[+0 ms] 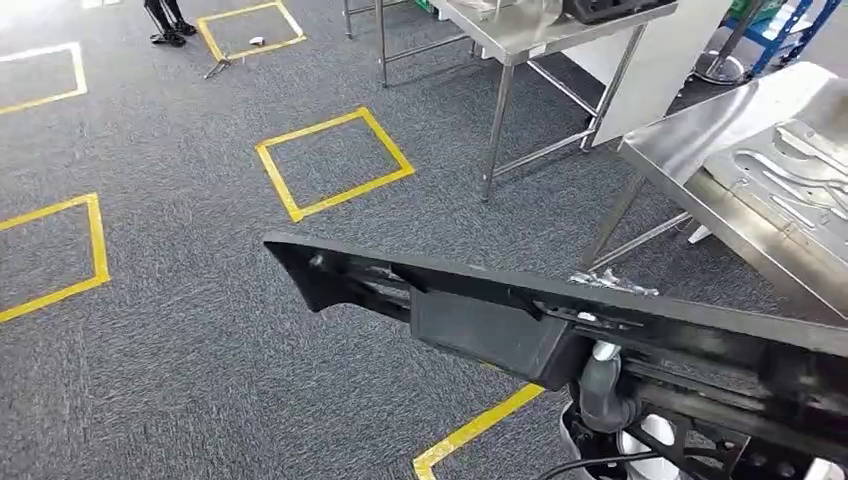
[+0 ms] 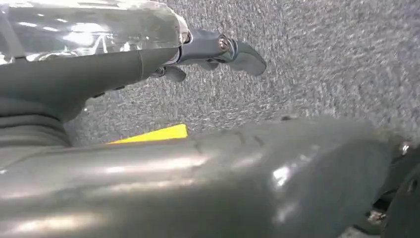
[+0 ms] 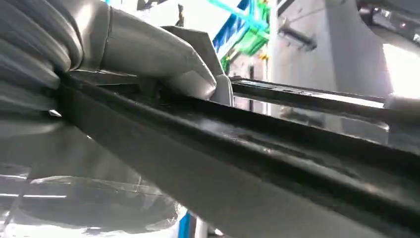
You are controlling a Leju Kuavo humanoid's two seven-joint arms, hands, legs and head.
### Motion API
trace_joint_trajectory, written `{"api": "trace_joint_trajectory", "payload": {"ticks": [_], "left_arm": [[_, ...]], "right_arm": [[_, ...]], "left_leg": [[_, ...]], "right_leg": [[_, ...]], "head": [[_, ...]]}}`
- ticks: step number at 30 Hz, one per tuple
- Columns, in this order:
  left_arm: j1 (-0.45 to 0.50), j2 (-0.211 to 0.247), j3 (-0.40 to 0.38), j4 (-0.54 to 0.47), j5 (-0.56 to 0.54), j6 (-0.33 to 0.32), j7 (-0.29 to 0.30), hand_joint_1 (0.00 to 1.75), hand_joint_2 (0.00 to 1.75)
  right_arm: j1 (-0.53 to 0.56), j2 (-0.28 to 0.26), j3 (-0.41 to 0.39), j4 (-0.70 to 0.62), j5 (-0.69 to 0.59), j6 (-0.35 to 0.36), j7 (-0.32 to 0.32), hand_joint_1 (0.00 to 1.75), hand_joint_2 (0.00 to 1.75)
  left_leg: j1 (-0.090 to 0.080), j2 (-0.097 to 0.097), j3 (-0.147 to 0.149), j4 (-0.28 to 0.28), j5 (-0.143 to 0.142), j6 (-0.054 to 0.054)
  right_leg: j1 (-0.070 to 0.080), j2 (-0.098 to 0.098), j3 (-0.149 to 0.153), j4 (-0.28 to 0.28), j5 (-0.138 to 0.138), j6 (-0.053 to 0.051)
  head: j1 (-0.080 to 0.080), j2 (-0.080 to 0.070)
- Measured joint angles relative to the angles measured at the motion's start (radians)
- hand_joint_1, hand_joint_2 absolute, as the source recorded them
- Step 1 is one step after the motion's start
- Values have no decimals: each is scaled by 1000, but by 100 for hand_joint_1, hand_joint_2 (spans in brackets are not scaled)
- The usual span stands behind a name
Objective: Take the parts from the cabinet and place them on the table.
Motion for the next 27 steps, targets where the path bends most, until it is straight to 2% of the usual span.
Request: {"api": "trace_joint_trajectory", "payload": {"ticks": [1,2,3,4,6,7,8,9,10,11,12,16,17,18,19,20,21,22,23,24,25,26,27], "left_arm": [[-3,-2,0,0,1,-1,0,0,0],[-6,-3,-1,0,1,-1,0,0,0],[-7,-4,-1,0,1,-2,0,0,0],[-5,-4,-1,0,1,-4,-1,0,0],[0,-4,-2,0,1,-8,-5,0,0],[0,-4,-2,0,1,-10,-8,0,0],[-1,-4,-3,0,2,-13,-11,0,0],[-3,-5,-5,0,1,-14,-12,0,0],[-5,-6,-7,0,1,-16,-13,0,0],[-7,-6,-7,0,1,-16,-13,0,0],[-7,-8,-7,0,1,-16,-13,0,0],[-11,-11,-8,0,0,-17,-14,0,0],[-14,-11,-8,-1,1,-16,-14,0,0],[-13,-11,-8,-1,1,-16,-15,0,0],[-12,-13,-10,-1,1,-16,-17,0,0],[-9,-13,-15,-1,1,-16,-15,0,0],[-8,-13,-20,-1,1,-16,-13,0,0],[-8,-13,-25,-1,-1,-16,-11,0,0],[-9,-13,-26,-1,0,-16,-10,0,0],[-11,-13,-26,-1,0,-15,-10,0,0],[-14,-13,-26,-1,1,-15,-11,0,0],[-14,-13,-26,-1,2,-15,-16,0,0],[-13,-13,-26,-1,2,-16,-22,0,0]], "right_arm": [[6,0,3,-4,-2,1,0,175,175],[11,0,6,-5,-3,3,0,175,175],[11,-1,11,-8,-3,8,0,175,175],[9,-1,17,-8,-2,12,0,175,175],[10,-1,36,-5,2,20,0,175,175],[10,-1,46,-2,5,21,0,175,175],[9,-2,58,1,5,21,0,175,175],[8,-4,69,4,4,21,0,175,175],[7,-8,80,6,3,21,0,175,175],[6,-10,90,7,3,21,0,175,175],[3,-10,96,7,2,21,0,175,175],[0,-15,114,10,-4,23,0,175,175],[1,-15,117,11,-6,29,0,175,175],[-8,-17,126,14,-13,39,0,175,175],[-23,-18,139,27,-25,44,0,175,175],[-42,-19,157,49,-43,42,0,175,175],[-65,-20,176,73,-62,35,2,175,175],[-91,-22,202,102,-91,31,7,175,175],[-117,-23,225,129,-118,24,17,175,175],[-145,-25,248,158,-140,21,22,175,175],[-171,-26,274,194,-143,24,25,175,175],[-192,-27,296,229,-137,29,24,175,175],[-212,-29,323,268,-120,38,20,175,175]], "left_leg": [[3,9,2,-7,5,10],[5,20,3,-11,9,17],[3,27,4,-13,9,20],[1,38,4,-13,8,24],[-4,61,4,-13,5,28],[-6,73,4,-13,4,28],[-7,84,5,-13,2,28],[-8,93,8,-13,0,28],[-9,100,11,-13,-2,26],[-10,108,16,-13,-5,23],[-14,115,19,-13,-8,18],[-12,153,33,-22,-14,-2],[-10,130,33,-16,-20,-9],[-8,83,24,12,-40,-12],[-6,61,-7,78,-78,-13],[-5,52,-48,161,-116,-16],[-4,48,-87,236,-142,-19],[-3,48,-117,285,-147,-22],[-1,48,-122,282,-128,-24],[1,47,-106,233,-87,-26],[5,42,-69,143,-31,-29],[8,26,-30,53,15,-31],[13,-15,-6,2,12,-32]], "right_leg": [[-1,8,-3,1,-1,7],[-2,-26,-3,13,-8,7],[2,-76,-24,53,-38,11],[2,-94,-56,118,-75,14],[-1,-106,-132,268,-134,19],[-2,-108,-152,305,-137,19],[-2,-111,-146,289,-115,17],[-1,-113,-114,228,-76,14],[1,-122,-70,144,-37,8],[8,-161,-14,42,0,-4],[21,-198,3,4,-15,-13],[26,-151,1,-10,-6,-29],[10,-142,16,-25,5,-33],[10,-134,20,-30,6,-39],[10,-124,20,-30,7,-43],[11,-111,21,-30,6,-46],[11,-96,20,-29,6,-46],[12,-81,20,-28,6,-46],[11,-68,21,-26,6,-46],[10,-55,22,-24,5,-45],[8,-42,24,-19,3,-41],[5,-31,24,-13,-1,-36],[6,-22,19,-5,-6,-30]], "head": [[0,0],[0,0],[0,0],[0,0],[0,0],[0,0],[0,0],[0,0],[0,0],[0,0],[0,0],[0,0],[0,0],[0,0],[0,0],[0,0],[0,0],[0,0],[0,0],[0,0],[0,0],[0,0],[0,0]]}}
